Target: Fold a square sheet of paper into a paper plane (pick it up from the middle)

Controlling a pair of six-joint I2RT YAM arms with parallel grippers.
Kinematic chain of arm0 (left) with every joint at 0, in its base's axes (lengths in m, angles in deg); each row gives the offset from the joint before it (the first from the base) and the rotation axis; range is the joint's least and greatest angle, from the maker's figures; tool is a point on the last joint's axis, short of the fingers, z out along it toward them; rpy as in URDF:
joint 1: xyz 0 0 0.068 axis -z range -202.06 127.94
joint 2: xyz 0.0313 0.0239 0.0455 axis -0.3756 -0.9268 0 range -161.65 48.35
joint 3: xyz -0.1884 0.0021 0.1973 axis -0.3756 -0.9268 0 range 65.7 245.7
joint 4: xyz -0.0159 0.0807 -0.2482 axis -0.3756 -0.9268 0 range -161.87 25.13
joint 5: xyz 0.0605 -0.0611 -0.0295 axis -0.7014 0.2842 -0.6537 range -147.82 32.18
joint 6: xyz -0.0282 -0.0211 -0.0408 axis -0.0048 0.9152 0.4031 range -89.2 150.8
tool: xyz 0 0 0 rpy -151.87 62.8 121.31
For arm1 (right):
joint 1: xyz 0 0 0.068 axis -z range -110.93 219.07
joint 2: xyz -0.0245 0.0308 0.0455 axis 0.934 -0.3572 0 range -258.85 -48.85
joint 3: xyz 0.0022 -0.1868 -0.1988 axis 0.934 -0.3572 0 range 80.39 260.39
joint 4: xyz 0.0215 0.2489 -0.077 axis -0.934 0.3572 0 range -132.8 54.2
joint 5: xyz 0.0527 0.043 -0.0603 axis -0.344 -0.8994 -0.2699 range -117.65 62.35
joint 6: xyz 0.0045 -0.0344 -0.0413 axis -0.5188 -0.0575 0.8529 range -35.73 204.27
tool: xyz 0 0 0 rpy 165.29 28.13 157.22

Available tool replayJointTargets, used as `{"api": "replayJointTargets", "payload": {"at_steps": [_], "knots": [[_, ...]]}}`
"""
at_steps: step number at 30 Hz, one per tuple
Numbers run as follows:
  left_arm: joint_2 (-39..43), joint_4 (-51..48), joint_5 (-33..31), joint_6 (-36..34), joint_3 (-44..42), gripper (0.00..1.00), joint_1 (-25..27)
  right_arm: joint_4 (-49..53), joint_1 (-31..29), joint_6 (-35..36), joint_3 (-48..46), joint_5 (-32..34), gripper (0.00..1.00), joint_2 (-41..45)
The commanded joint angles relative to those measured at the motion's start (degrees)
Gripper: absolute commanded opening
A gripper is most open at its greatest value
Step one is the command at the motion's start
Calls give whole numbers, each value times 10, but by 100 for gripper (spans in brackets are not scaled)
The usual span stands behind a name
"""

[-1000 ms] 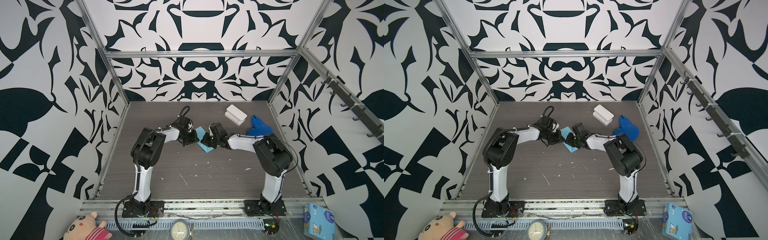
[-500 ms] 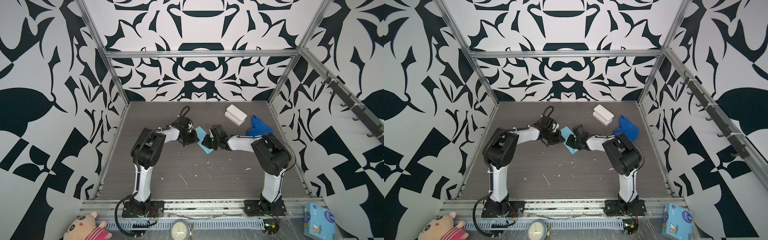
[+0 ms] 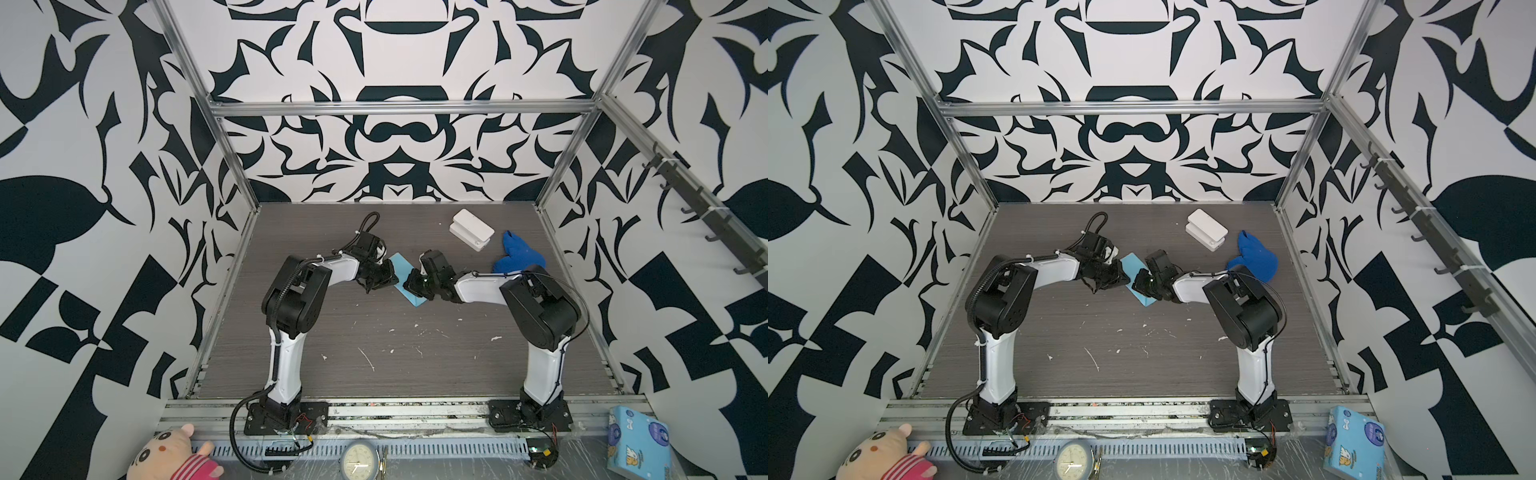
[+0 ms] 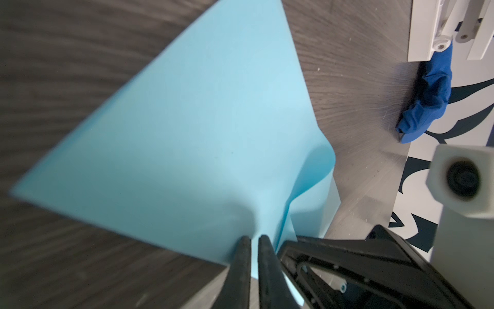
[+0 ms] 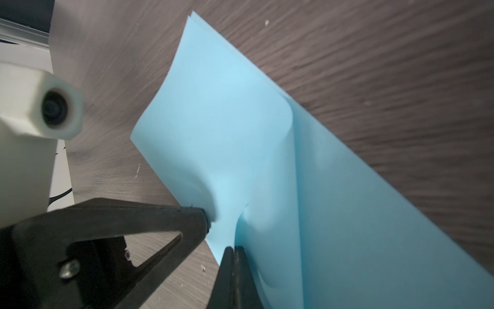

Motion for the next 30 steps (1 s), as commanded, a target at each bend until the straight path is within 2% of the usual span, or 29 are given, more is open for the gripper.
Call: {"api": "replayJointTargets", "payload": {"at_steps": [1, 30], "knots": [[-6, -25, -8, -5, -2, 12, -1, -18, -3, -1, -4, 12, 0, -1], [-4, -30, -13, -7, 0, 12, -2, -8, -3, 4, -35, 34, 0, 25]]}}
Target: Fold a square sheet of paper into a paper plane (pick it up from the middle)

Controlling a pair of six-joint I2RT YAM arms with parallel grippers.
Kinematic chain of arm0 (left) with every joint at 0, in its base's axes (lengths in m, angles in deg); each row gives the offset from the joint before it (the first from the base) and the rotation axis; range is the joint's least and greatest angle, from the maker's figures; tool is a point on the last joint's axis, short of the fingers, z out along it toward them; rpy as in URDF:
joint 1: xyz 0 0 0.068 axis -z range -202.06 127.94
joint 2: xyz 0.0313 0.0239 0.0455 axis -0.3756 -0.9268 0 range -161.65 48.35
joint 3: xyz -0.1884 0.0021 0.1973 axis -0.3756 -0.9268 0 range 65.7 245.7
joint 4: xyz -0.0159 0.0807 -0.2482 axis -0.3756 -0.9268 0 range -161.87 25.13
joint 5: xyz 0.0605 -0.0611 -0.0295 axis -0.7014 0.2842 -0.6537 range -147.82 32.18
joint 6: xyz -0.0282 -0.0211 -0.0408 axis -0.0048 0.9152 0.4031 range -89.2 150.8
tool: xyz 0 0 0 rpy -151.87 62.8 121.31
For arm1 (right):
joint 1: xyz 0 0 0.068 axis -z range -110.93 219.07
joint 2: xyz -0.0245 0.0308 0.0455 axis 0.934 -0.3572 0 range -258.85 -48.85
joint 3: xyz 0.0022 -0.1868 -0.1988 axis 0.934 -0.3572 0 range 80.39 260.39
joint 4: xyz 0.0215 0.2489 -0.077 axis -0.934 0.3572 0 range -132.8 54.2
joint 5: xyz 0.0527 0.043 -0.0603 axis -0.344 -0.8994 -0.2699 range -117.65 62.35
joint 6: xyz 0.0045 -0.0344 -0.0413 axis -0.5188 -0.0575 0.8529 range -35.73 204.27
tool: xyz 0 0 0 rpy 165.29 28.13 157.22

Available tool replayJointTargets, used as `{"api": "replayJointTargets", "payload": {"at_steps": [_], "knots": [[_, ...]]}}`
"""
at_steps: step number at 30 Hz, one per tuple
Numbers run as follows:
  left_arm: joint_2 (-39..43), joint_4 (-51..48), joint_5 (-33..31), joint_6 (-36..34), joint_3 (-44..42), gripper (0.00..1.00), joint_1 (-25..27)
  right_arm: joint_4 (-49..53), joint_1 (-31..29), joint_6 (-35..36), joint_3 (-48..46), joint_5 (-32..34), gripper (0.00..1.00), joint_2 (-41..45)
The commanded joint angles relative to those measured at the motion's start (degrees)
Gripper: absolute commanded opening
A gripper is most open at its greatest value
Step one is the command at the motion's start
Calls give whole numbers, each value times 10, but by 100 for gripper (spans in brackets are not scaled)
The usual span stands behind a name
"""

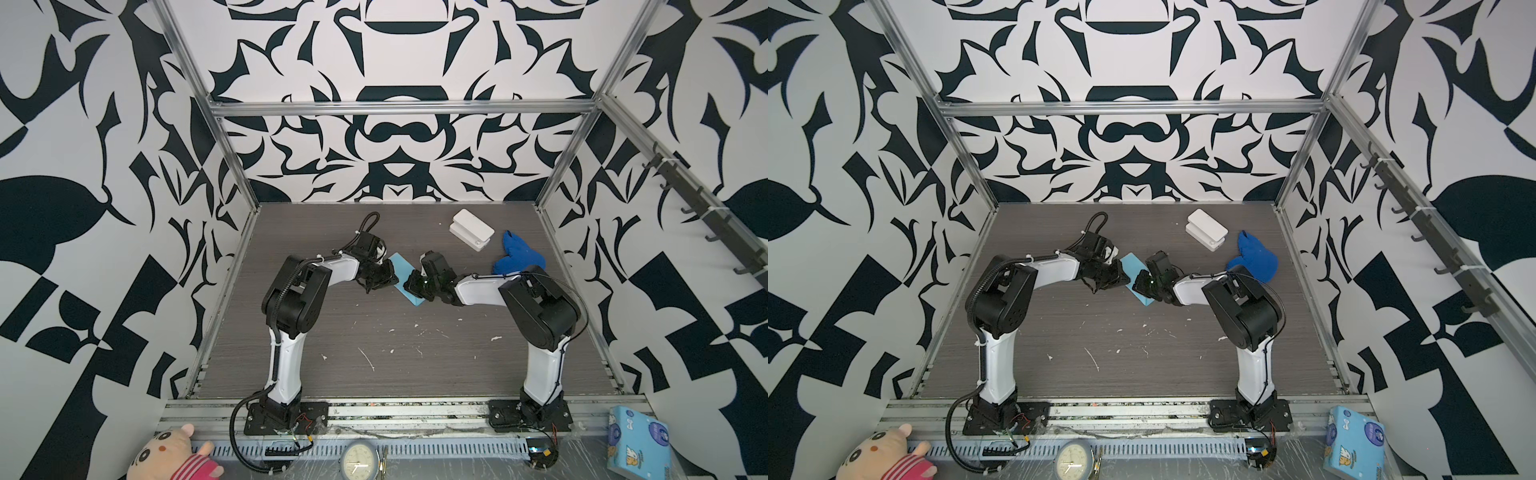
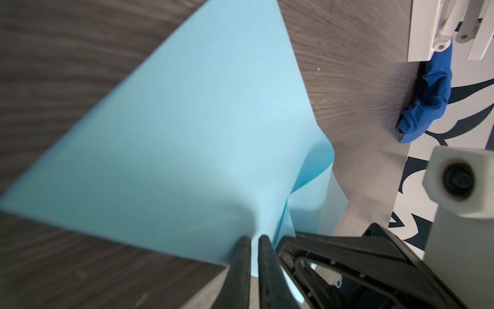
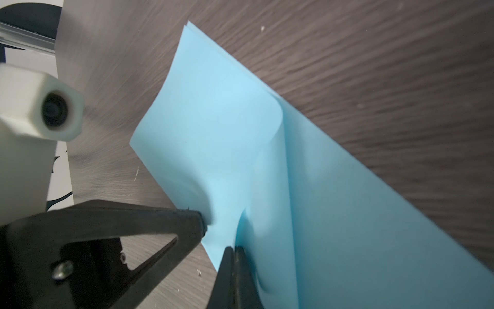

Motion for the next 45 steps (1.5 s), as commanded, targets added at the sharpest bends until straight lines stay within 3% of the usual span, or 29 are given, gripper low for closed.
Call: {"api": "replayJointTargets", "payload": {"at_steps": [1, 45], "knots": [[-4, -30, -13, -7, 0, 12, -2, 25, -3, 4, -16, 20, 0, 27], [-8, -32, -7, -6, 1, 12, -2, -31, -3, -4, -6, -14, 0, -15]]}}
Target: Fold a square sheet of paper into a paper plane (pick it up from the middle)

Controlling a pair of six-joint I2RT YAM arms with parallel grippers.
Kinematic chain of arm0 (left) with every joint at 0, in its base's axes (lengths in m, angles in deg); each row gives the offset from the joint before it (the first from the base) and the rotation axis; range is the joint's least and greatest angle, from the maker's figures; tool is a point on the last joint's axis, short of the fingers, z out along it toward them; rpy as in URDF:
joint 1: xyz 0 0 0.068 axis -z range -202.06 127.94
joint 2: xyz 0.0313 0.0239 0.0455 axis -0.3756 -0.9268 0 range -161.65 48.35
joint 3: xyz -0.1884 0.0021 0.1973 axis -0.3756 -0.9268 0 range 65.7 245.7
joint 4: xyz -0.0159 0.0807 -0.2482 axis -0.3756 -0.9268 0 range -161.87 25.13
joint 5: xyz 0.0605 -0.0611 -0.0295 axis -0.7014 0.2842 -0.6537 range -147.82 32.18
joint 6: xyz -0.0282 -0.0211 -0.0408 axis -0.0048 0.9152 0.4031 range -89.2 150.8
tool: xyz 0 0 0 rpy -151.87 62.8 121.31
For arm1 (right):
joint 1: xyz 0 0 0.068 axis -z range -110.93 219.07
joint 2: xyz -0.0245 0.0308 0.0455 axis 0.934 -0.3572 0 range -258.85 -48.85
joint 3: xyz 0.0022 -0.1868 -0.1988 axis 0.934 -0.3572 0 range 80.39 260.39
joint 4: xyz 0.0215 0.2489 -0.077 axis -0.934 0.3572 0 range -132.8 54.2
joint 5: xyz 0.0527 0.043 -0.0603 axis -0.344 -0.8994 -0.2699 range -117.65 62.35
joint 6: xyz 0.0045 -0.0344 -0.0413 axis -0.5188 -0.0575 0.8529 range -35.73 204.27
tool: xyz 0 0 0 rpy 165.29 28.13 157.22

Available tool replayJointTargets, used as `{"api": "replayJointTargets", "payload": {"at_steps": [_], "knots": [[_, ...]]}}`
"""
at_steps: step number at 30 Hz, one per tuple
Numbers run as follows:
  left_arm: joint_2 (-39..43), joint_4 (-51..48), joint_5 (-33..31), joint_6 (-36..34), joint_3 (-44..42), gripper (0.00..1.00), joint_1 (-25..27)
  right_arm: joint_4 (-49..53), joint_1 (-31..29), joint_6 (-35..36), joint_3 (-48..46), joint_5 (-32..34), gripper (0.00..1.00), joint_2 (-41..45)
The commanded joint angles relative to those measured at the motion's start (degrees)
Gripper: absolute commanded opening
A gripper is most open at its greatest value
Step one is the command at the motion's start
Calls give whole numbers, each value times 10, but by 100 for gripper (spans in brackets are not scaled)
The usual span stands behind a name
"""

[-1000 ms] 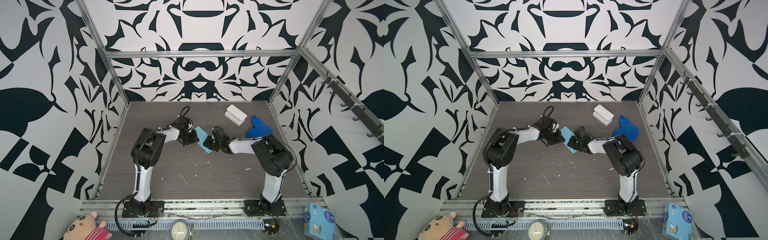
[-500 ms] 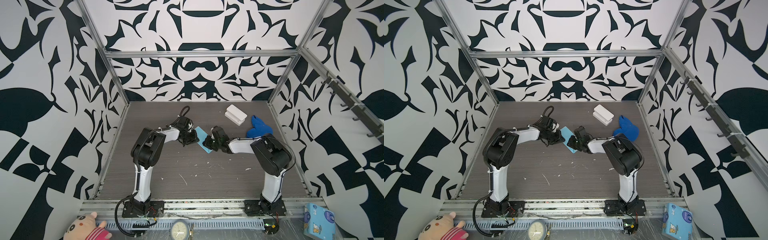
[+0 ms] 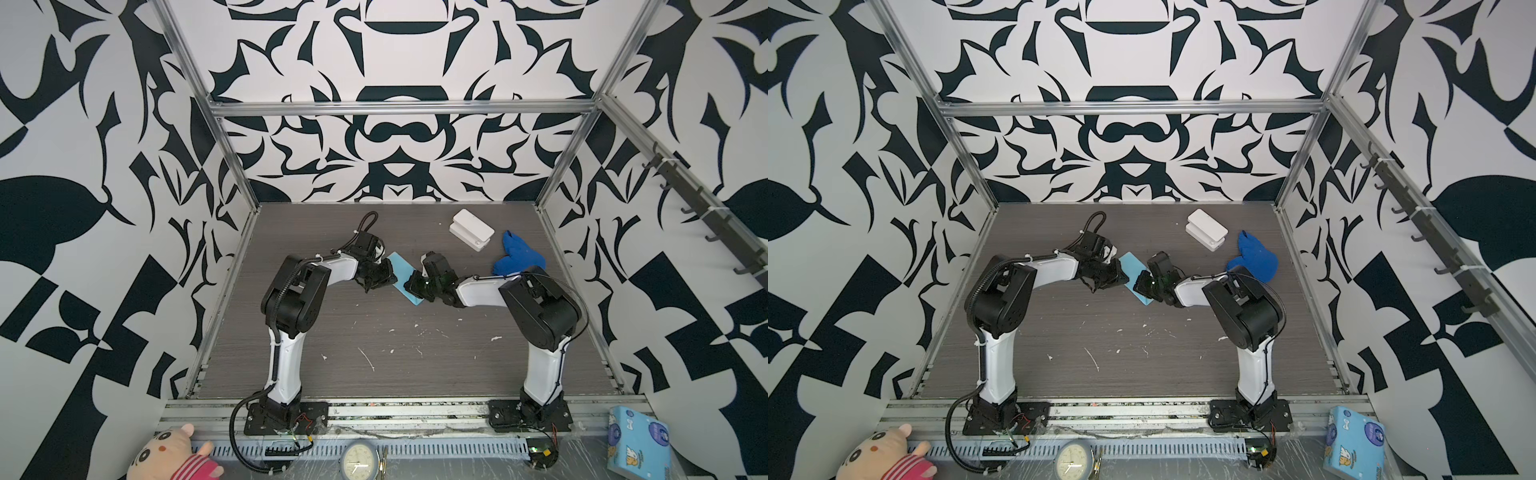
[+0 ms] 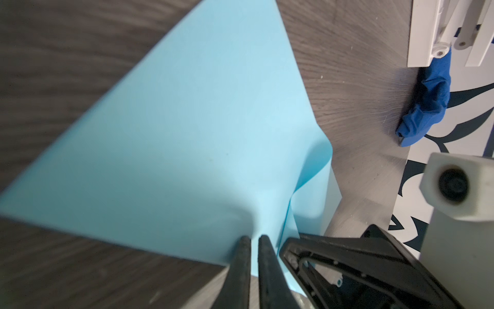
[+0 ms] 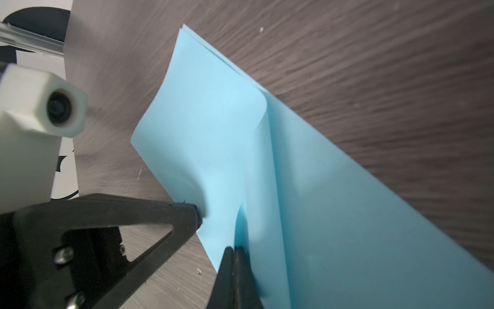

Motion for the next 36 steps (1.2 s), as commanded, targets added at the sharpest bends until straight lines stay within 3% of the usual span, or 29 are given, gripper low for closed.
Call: {"api": "replayJointTargets", "payload": {"at_steps": [1, 16, 36], "knots": [[-9, -33, -8, -6, 2, 12, 1, -11, -3, -1, 5, -4, 0, -12], [-16, -55, -21, -5, 11, 12, 1, -46, -2, 6, -14, -3, 0, 1], [-15, -54, -19, -5, 12, 12, 1, -21, 1, -2, -4, 4, 0, -14]]}}
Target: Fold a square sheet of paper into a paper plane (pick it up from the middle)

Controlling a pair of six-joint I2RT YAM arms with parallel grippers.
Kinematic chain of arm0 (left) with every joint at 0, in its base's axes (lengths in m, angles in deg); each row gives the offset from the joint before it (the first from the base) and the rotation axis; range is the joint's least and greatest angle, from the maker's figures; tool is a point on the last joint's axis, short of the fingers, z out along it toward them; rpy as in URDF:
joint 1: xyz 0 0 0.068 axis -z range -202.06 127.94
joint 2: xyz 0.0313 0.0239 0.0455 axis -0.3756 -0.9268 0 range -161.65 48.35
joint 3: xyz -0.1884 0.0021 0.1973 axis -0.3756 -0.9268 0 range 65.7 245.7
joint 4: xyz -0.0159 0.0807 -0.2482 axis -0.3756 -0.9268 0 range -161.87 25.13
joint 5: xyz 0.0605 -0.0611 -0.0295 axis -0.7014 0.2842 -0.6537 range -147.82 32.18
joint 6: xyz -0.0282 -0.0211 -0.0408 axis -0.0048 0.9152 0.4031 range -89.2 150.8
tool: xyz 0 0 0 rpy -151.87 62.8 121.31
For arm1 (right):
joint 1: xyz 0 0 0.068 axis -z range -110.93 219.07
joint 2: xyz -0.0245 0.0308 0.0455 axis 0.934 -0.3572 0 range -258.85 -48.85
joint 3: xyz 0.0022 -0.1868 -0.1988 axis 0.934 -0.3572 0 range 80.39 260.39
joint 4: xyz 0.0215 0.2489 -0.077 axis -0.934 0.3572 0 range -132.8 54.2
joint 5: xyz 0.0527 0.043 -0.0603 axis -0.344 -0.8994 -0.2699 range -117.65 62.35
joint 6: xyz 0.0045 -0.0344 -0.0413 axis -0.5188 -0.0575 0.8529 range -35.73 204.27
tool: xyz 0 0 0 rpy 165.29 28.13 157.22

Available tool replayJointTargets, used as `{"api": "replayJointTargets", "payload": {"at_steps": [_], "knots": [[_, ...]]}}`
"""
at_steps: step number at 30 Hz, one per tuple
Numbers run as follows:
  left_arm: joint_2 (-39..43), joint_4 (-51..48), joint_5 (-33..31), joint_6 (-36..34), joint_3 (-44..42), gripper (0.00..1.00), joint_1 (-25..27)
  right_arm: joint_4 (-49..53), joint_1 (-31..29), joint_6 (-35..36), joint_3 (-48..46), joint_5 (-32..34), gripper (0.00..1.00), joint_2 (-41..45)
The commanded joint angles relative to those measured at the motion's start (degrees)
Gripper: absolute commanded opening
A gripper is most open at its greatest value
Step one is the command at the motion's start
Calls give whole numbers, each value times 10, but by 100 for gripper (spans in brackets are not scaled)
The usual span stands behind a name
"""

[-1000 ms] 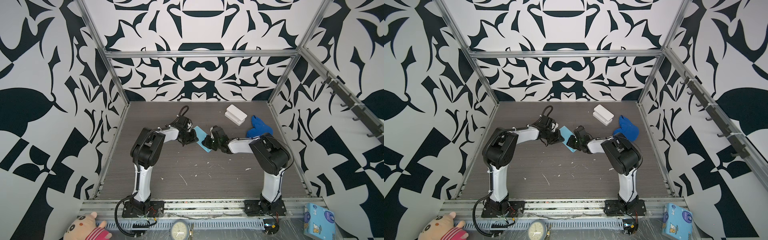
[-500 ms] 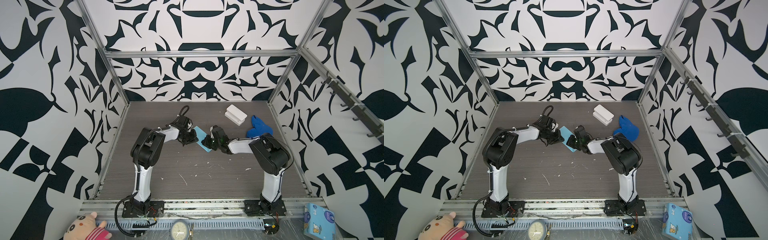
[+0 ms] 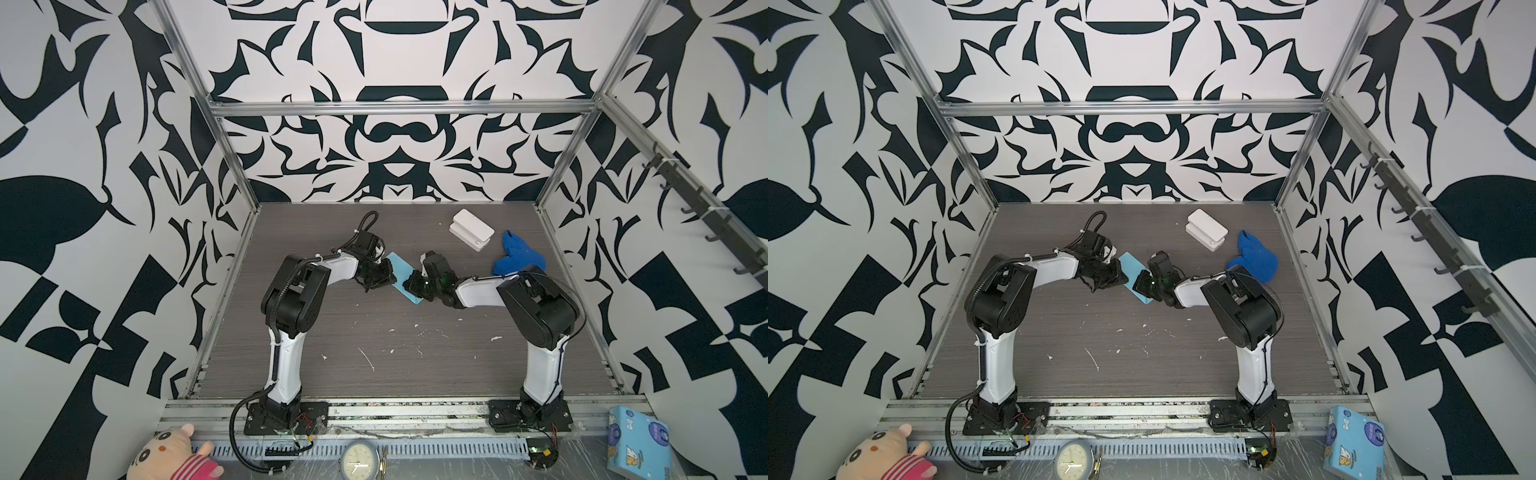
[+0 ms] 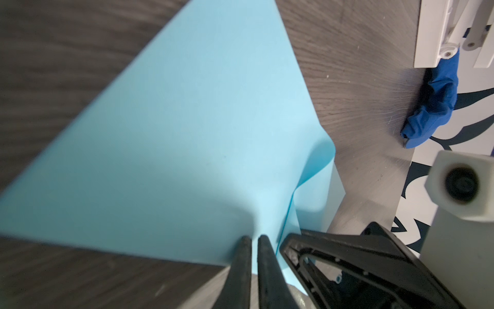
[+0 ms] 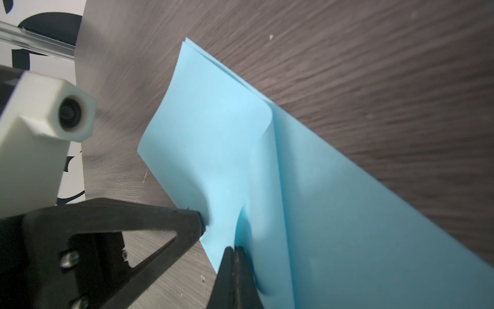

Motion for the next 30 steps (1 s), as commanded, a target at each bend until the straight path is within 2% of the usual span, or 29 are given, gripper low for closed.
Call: {"api": "replayJointTargets", "payload": {"at_steps": [1, 3, 8, 14, 21, 23, 30], "knots": [[-16, -35, -11, -5, 5, 12, 1, 8, 0, -2, 1, 6, 0, -8], [-14, -37, -10, -5, 6, 12, 1, 11, 1, -4, 1, 6, 3, -9], [1, -38, -11, 3, 13, 12, -5, 19, 1, -6, -2, 7, 21, -8], [48, -15, -5, 33, -11, 13, -39, 21, 1, -9, -5, 9, 30, -7], [76, 6, 24, 35, -32, 14, -40, 23, 1, -9, -5, 9, 30, -8], [76, 13, 28, 37, -34, 14, -35, 23, 2, -9, -7, 11, 28, -8], [50, 15, 44, 37, -14, 12, -14, 46, 1, -5, 0, 14, 7, -8]]}}
